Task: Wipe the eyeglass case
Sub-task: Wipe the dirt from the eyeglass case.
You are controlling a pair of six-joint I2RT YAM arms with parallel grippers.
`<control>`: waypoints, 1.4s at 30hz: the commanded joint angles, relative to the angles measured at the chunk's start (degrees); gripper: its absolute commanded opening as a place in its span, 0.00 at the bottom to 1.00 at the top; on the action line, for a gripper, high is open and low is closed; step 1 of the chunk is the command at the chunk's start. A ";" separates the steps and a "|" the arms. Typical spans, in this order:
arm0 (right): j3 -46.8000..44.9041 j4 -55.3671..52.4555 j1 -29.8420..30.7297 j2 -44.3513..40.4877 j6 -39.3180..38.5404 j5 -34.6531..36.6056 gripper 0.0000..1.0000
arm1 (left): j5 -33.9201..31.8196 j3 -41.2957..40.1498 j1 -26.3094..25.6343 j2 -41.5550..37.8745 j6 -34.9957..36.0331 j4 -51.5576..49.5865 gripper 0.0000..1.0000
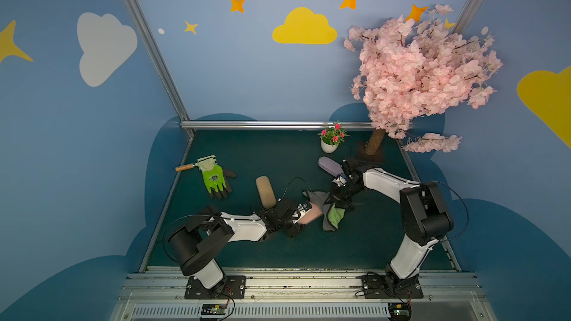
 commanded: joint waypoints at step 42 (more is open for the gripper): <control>15.50 -21.87 -6.88 12.35 -15.43 21.15 0.00 | -23.36 6.76 -6.05 7.02 -3.78 -7.88 0.03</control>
